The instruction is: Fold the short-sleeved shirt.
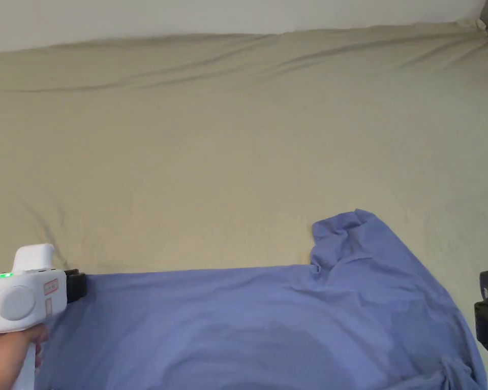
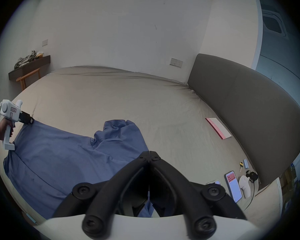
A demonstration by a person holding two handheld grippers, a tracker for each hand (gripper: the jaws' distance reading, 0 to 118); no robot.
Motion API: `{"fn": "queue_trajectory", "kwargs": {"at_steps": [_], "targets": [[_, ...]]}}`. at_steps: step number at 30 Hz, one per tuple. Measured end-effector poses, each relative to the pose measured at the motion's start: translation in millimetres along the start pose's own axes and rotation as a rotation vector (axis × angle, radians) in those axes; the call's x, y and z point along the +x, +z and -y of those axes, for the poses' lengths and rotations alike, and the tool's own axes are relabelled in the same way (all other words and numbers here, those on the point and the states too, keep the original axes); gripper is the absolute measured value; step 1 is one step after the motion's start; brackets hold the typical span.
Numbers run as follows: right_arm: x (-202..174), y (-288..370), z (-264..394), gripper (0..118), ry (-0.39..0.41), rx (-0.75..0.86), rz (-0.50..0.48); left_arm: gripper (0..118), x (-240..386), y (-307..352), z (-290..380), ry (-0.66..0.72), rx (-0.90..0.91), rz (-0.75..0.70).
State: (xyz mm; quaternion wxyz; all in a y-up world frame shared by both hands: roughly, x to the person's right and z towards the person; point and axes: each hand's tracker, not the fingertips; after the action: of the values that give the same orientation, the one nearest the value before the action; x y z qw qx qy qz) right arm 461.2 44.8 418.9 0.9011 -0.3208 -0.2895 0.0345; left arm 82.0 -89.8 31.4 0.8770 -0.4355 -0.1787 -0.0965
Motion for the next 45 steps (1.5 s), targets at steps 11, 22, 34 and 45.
{"fn": "queue_trajectory", "kwargs": {"at_steps": [11, 22, 34, 45], "targets": [[15, -59, -24, 112, 0.027, -0.156, -0.106, 3, 21, 119, 14, -0.112, 0.196, -0.022], [24, -215, 3, 112, -0.026, -0.500, -0.191, 3, 10, 183, 54, -0.099, 0.222, -0.016], [12, -201, 7, 6, 0.033, -0.454, -0.182, 3, 4, 168, 71, -0.099, 0.165, -0.068], [57, -81, -47, 6, 0.037, -0.317, -0.270, 3, -4, 230, 66, -0.084, 0.259, -0.079]]}}
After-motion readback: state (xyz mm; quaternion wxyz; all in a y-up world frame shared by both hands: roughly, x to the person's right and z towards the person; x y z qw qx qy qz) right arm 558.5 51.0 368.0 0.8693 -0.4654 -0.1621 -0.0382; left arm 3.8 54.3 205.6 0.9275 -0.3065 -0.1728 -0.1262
